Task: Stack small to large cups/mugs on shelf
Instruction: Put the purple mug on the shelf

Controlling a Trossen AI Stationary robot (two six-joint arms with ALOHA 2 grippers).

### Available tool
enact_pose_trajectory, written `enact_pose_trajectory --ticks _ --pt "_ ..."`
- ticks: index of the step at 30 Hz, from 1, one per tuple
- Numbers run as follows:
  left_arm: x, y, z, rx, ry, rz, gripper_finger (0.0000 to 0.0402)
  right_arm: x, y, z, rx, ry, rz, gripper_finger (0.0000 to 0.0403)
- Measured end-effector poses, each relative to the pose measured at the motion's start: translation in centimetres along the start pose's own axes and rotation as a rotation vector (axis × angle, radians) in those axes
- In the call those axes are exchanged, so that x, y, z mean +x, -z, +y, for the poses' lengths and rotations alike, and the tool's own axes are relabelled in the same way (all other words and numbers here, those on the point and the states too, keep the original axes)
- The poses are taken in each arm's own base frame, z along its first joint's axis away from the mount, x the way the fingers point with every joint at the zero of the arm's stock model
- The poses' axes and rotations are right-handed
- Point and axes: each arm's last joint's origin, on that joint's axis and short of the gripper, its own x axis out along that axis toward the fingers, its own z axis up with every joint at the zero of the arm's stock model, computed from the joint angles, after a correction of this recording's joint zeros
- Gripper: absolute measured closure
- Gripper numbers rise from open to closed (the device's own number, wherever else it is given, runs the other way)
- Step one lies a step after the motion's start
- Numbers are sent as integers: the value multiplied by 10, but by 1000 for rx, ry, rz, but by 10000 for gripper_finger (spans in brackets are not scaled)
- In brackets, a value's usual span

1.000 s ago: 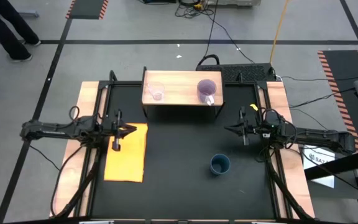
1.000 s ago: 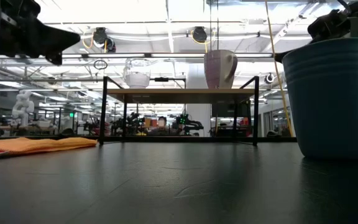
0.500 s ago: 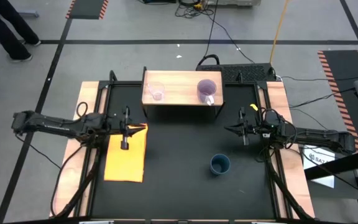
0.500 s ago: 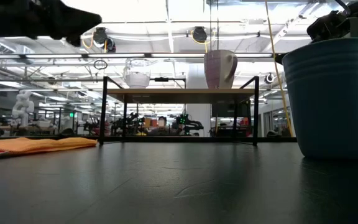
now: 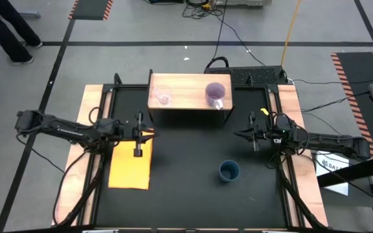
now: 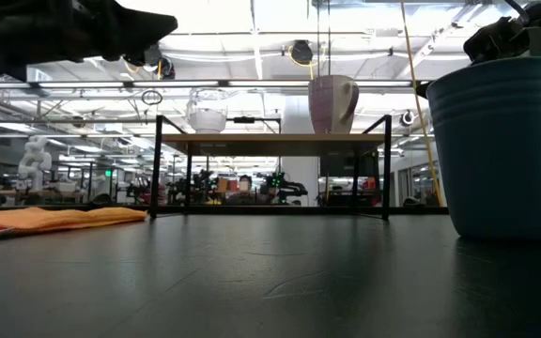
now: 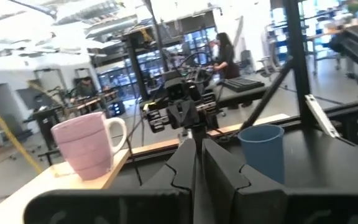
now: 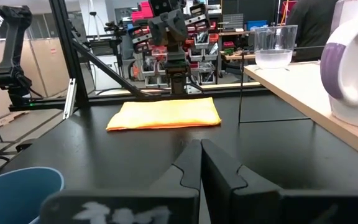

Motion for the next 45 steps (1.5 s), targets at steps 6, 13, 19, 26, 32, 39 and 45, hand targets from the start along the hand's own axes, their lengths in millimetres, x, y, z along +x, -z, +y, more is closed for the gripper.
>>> enact_pose_trajectory --ticks 6,13,19,26,32,39,45 --pt "21 -10 13 -45 -87 18 369 0 0 0 0 0 0 403" --pt "69 -21 34 -31 -60 79 369 0 0 0 0 0 0 403" --pt "112 -32 55 -19 -12 87 369 0 0 0 0 0 1 403" --pt "137 -31 67 -56 73 81 369 0 2 0 17 1 16 403" --pt "141 -25 74 -52 73 89 369 0 3 0 28 2 35 403" --pt "138 -26 86 -77 46 60 369 0 4 0 22 2 35 403" --pt "137 -31 103 -100 12 35 369 0 4 0 10 2 35 403"
